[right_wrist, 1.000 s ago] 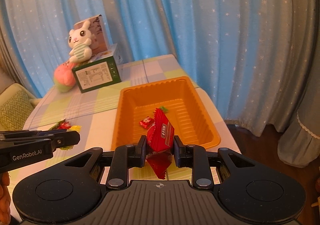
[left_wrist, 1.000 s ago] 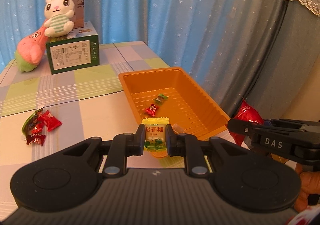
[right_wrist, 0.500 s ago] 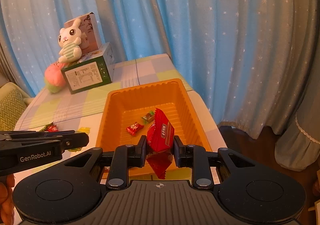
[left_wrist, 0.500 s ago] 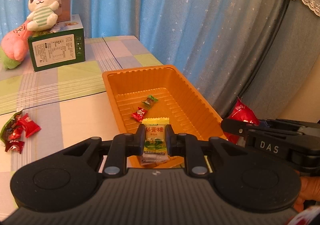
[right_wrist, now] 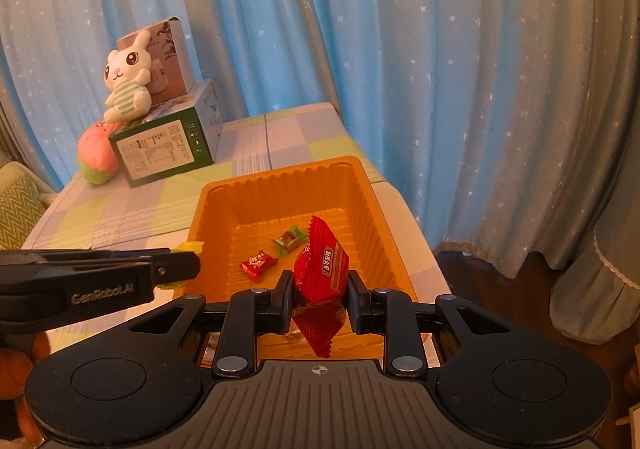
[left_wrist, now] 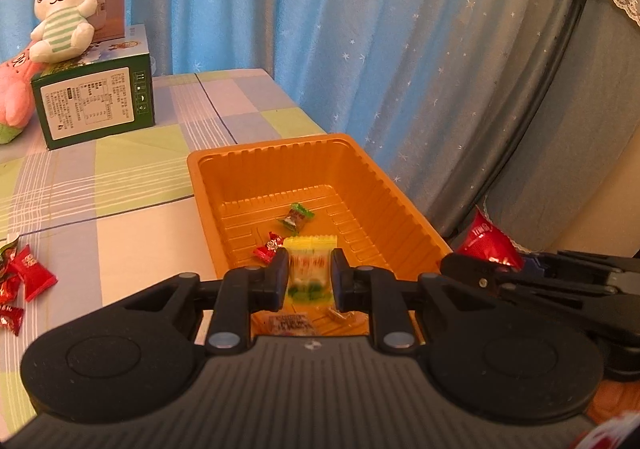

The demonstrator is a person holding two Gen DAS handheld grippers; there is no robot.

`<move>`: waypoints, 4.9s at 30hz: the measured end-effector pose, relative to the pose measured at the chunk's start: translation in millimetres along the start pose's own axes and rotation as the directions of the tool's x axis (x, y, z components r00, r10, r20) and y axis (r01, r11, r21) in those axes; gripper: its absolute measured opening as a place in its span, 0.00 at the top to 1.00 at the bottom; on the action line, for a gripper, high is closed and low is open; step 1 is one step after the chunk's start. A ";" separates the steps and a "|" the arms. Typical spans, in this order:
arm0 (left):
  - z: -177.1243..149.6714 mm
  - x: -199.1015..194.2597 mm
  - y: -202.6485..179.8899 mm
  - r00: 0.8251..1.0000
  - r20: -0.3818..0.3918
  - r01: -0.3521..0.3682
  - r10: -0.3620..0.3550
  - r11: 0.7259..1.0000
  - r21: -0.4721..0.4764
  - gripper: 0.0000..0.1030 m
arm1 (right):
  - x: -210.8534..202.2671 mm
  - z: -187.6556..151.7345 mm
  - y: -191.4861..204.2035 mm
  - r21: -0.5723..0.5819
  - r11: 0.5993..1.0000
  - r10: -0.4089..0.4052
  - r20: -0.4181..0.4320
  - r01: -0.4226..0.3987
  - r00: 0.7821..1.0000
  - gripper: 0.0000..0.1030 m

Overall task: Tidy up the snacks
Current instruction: 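Open the left gripper over the tray while the right releases the red packet, then move both grippers back toward the remaining red packets, then grasp the dark red packet with the left gripper while the right grasps a red packet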

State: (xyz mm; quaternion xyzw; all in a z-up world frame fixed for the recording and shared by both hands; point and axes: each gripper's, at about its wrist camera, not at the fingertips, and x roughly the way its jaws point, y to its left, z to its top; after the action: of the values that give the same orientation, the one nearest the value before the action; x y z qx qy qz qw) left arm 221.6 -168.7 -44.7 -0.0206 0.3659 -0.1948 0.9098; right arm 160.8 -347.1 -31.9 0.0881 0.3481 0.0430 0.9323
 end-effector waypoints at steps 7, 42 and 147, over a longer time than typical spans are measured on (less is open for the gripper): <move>-9.4 -5.5 17.5 1.000 -0.008 -0.026 0.026 0.999 -0.045 0.70 | 2.2 1.3 -2.2 0.008 1.000 0.006 -0.006 -0.006 1.000 0.74; -51.0 -102.9 58.9 0.986 0.046 -0.151 0.158 0.979 -0.136 0.44 | -39.5 10.6 6.8 0.117 0.990 0.077 0.040 -0.081 0.996 0.41; -102.9 -40.5 279.1 0.957 -0.077 -0.288 0.279 0.895 -0.340 0.83 | 233.4 -26.0 287.0 -0.352 0.837 0.372 -0.197 -0.420 0.907 0.60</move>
State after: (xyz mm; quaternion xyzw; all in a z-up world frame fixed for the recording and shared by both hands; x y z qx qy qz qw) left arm 220.4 114.8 -143.7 -0.1249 0.4056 0.0073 0.9055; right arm 314.3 -29.1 -145.2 -0.0299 0.3626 0.3080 0.8791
